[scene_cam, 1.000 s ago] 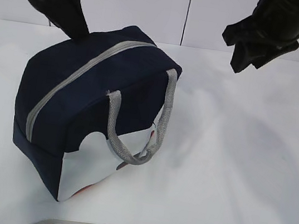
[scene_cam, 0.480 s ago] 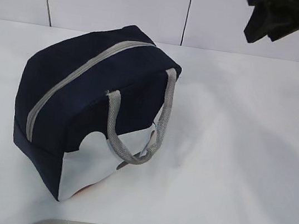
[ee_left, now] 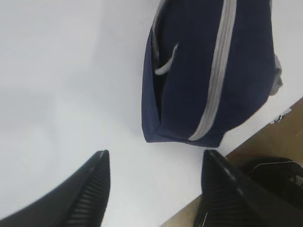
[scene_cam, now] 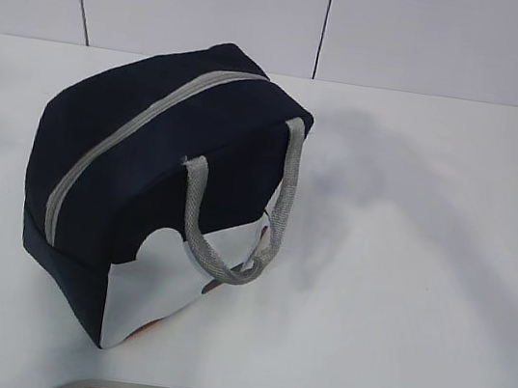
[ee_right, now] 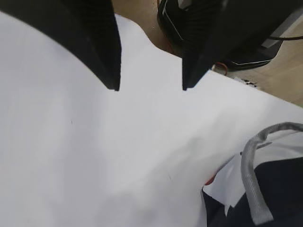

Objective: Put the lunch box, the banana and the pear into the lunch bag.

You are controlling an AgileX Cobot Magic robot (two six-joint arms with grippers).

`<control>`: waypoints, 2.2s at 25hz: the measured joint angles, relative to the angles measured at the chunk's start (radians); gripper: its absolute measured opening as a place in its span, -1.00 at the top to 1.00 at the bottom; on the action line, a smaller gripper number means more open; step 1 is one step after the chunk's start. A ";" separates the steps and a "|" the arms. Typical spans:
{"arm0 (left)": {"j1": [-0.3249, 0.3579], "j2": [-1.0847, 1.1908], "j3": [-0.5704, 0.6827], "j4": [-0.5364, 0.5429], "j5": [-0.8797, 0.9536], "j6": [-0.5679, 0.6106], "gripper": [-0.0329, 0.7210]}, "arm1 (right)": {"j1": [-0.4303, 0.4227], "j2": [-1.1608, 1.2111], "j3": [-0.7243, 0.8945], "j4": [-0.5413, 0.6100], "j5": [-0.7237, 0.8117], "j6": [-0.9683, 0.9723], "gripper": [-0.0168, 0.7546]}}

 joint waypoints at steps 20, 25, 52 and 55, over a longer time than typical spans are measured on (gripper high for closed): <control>0.000 -0.671 0.421 -0.054 0.011 0.000 -0.07 | 0.000 -0.655 0.456 -0.052 0.009 0.000 0.13; 0.000 -0.820 0.556 -0.064 0.011 0.000 0.05 | 0.000 -0.824 0.559 -0.059 0.012 0.000 0.14; 0.000 -1.095 0.843 0.027 -0.139 -0.189 0.10 | 0.000 -1.261 0.896 -0.081 -0.108 0.018 0.14; 0.000 -1.095 0.843 0.032 -0.139 -0.195 0.10 | 0.000 -1.261 0.896 -0.086 -0.108 0.024 0.14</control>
